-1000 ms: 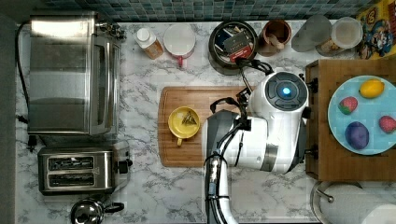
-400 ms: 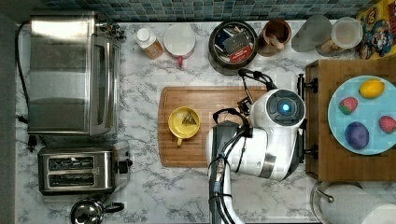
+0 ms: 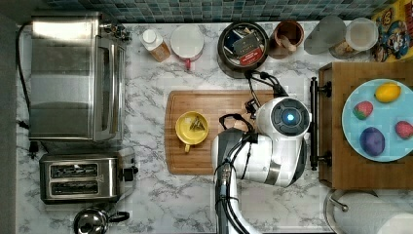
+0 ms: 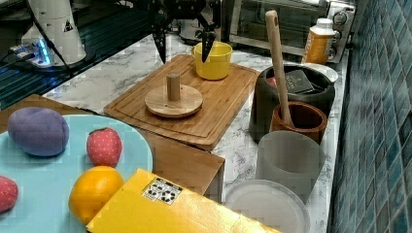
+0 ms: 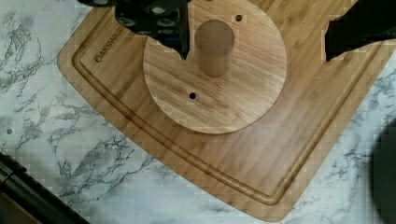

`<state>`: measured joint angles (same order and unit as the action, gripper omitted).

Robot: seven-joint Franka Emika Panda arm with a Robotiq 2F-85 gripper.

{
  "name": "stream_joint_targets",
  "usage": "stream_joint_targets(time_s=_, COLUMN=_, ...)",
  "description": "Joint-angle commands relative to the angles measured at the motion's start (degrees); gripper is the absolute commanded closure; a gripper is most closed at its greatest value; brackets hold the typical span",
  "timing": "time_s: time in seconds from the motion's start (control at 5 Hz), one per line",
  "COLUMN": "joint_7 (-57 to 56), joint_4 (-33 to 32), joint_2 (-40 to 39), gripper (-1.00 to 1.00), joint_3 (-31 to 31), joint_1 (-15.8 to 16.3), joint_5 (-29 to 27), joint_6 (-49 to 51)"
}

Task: Open the lid of the tea container.

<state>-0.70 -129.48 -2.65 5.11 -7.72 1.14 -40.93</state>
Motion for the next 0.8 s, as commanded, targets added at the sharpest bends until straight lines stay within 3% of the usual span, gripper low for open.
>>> stream_joint_targets(time_s=0.2, joint_7=-0.4, joint_4=1.4, joint_2=-3.0, gripper=-1.0, joint_3=0.2, joint_1=-0.7, joint_5=-1.4, joint_6=2.5)
stream_joint_targets(time_s=0.8, joint_7=-0.2, joint_4=-0.1, joint_2=-5.7, gripper=-1.0, joint_3=0.0, joint_1=-0.6, joint_5=0.1, joint_6=-0.9)
